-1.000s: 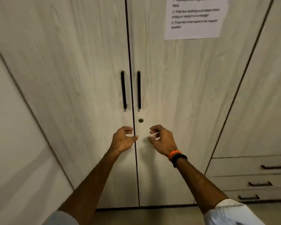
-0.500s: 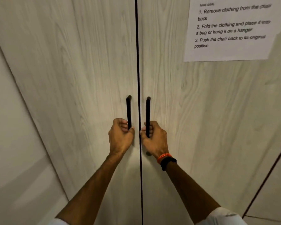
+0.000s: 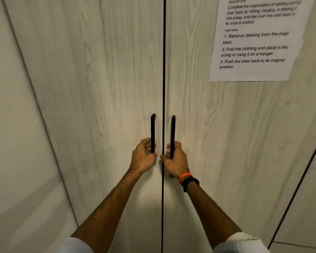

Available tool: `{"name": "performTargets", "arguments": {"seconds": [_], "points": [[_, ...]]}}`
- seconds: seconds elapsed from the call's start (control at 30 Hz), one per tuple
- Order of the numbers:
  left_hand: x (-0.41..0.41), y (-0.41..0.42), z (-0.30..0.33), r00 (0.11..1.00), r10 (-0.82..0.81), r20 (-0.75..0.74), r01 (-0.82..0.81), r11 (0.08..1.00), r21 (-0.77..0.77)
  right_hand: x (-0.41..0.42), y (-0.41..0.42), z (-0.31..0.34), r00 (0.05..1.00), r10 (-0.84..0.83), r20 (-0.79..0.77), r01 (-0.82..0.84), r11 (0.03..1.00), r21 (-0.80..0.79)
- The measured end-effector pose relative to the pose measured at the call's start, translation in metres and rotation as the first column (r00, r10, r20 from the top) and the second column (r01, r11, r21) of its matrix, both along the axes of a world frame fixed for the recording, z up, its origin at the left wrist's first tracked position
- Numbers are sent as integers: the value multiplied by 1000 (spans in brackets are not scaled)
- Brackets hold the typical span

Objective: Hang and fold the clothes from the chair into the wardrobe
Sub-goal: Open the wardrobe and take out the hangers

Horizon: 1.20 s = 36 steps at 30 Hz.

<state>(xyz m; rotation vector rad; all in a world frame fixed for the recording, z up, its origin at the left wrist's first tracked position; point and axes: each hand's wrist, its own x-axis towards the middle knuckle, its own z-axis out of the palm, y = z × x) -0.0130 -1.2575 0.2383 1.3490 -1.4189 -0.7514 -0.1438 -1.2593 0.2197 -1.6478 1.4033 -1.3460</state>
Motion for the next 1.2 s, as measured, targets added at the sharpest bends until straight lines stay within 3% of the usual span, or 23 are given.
{"name": "performTargets", "arguments": {"seconds": [0.2,0.3,0.53,0.67,0.87,1.03,1.2], "points": [[13,33,5,979,-192,61,189,980,58,9,54,2,998,-51,21,51,999,5],[3,63,4,964,-267,8,267,963,-22,4,95,-1,998,-65,26,65,998,-20],[-24,155,3,957,-270,-106,244,946,-215,-10,212,-4,981,-193,-10,192,980,-43],[-50,203,17,921,-388,-38,359,883,-303,-29,271,-7,957,-290,-20,289,956,-50],[-118,264,34,800,-582,144,592,728,-345,-97,362,-8,882,-469,-50,465,882,-73],[-202,326,45,748,-628,214,656,654,-376,-173,423,-4,816,-569,-98,566,822,-55],[-285,370,45,771,-594,230,631,661,-406,-245,460,-5,769,-632,-94,630,774,-53]]}}
